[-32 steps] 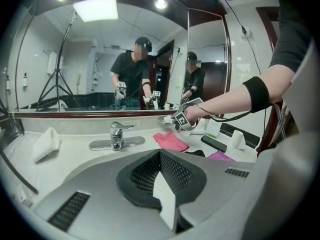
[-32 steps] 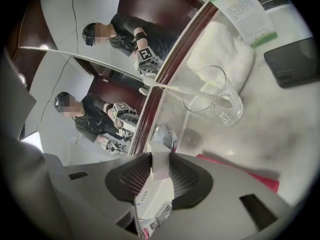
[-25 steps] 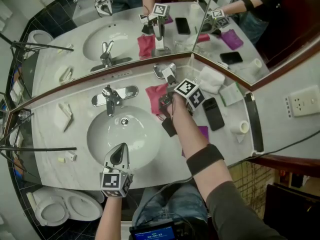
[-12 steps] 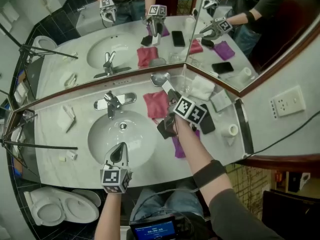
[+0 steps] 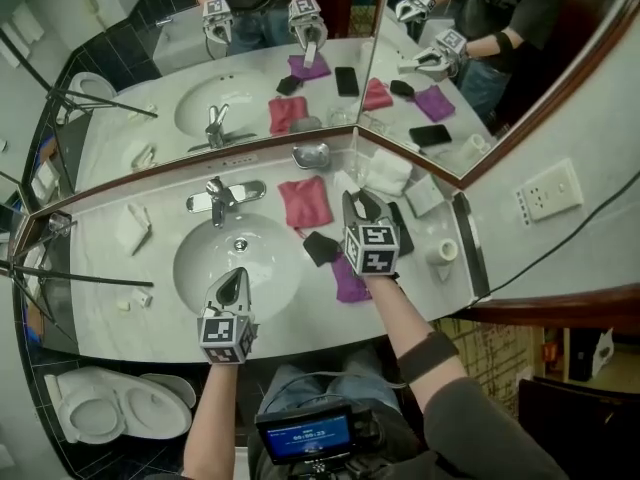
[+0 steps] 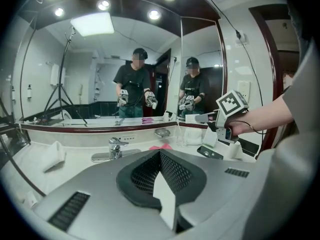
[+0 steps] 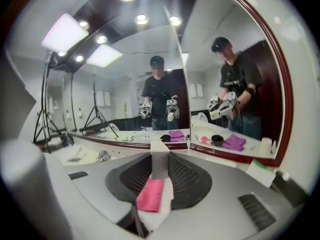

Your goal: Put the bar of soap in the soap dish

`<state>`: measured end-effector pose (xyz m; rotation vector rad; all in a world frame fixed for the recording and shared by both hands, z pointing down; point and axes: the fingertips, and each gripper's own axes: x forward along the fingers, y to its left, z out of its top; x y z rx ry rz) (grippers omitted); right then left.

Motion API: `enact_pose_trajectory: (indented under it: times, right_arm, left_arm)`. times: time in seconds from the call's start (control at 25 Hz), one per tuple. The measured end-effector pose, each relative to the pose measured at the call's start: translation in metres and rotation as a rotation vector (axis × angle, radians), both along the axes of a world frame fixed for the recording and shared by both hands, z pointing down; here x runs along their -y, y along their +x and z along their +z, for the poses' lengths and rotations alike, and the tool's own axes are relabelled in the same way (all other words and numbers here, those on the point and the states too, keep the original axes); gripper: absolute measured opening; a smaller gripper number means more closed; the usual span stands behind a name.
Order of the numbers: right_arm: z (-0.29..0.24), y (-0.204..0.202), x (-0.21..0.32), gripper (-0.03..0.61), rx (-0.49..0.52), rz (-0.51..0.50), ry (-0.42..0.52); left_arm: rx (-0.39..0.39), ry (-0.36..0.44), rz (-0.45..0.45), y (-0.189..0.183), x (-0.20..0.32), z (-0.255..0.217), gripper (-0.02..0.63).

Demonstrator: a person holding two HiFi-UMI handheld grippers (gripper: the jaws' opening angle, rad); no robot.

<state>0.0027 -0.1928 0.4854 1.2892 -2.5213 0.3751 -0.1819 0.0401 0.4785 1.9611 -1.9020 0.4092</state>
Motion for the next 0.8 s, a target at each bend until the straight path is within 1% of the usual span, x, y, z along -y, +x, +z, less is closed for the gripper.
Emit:
enact_pose_trajectory:
  times: [0.04,0.12,0.2,0.36,0.44,0.6,0.8]
  right_arm:
    - [-0.006,0.001,-0.003,0.120,-0.055,-0.026,0.051]
    - [-0.020,0.001,-0.013,0.120,-0.127,-0.074,0.111]
    - [-0.028,0.004,-0.023,0.120,-0.166,-0.107,0.131]
    - [-0.029,0.016,-0.029,0.120,-0.196,-0.144,0.135]
    - [-0.026,0.023,-0.031,0.120,-0.238,-0.167,0.148]
    - [0.001,0.035,-0.036,0.120,-0.405,-0.254,0.201]
    - [0.052,0.060,-0.039,0.120,-0.613,-0.334,0.197]
  left_arm:
    - [0.000,0.003,-0.002,0.001,0.001,-0.002,0.000]
    - [-0.002,0.009,-0.006,0.003,0.003,-0.005,0.000]
    - [-0.005,0.013,-0.010,0.007,0.004,-0.007,0.000]
    - [-0.010,0.020,-0.022,0.014,0.006,-0.014,0.000]
    - [-0.007,0.021,-0.022,0.017,0.007,-0.015,0.000]
    - [-0.001,0.019,-0.026,0.024,0.009,-0.015,0.000]
    - [0.003,0.010,-0.033,0.036,0.005,-0.008,0.000]
